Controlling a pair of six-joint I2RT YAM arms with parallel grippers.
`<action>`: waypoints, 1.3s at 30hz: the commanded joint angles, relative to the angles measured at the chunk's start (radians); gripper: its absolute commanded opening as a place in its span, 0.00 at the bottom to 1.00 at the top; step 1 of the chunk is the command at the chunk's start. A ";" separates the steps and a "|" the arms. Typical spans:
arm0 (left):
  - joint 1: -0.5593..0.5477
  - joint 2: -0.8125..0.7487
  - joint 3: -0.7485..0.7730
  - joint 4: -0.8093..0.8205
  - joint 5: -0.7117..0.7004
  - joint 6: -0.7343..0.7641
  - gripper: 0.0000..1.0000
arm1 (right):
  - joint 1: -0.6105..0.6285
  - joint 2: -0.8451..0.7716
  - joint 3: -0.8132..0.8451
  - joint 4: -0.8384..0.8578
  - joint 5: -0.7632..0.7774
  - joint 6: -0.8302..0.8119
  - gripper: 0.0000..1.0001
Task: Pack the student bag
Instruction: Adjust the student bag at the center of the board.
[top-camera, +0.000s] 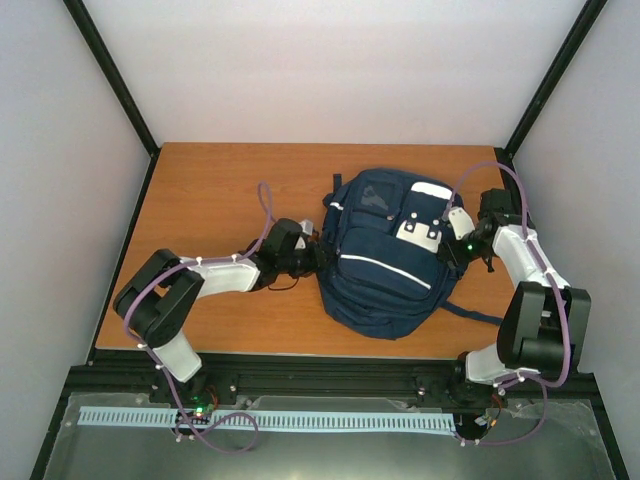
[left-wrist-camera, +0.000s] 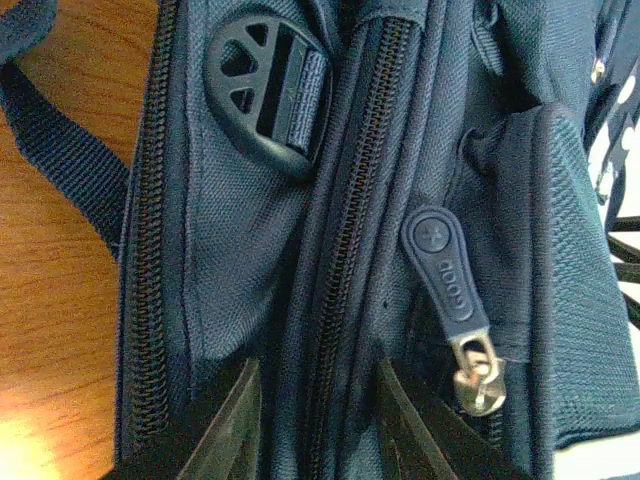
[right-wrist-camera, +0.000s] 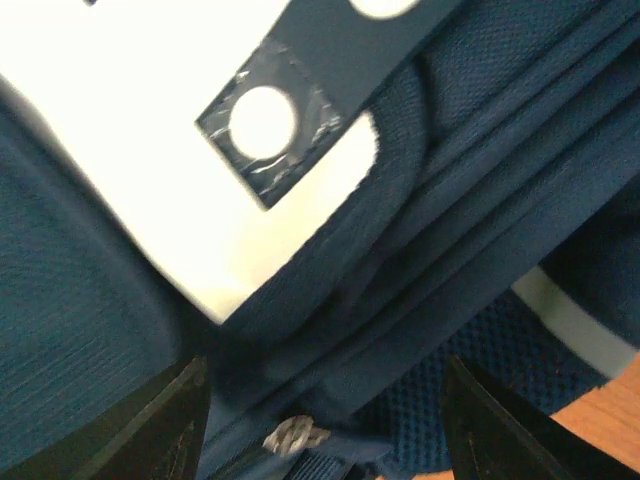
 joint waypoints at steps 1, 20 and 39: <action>0.007 0.026 0.035 0.065 0.039 -0.011 0.28 | -0.005 0.058 0.028 0.036 -0.010 0.006 0.64; -0.158 -0.201 -0.120 -0.026 -0.095 -0.030 0.01 | 0.145 0.346 0.282 0.062 -0.048 0.116 0.53; -0.207 -0.515 -0.186 -0.456 -0.292 0.000 0.22 | 0.230 0.186 0.363 0.028 0.013 0.238 0.55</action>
